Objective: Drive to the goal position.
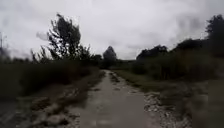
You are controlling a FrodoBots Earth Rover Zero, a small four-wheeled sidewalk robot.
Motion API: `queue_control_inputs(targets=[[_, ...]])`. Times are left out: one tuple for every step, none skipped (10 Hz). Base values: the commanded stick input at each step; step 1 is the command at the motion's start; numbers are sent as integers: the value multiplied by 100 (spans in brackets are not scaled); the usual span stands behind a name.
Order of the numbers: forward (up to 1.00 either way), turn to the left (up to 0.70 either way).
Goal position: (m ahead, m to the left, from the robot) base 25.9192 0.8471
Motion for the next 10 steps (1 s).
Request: queue_control_inputs(targets=[[70, 0], [70, 0], [70, 0], [70, 0], [70, 0], [70, 0], [70, 0], [70, 0], [70, 0], [70, 0]])
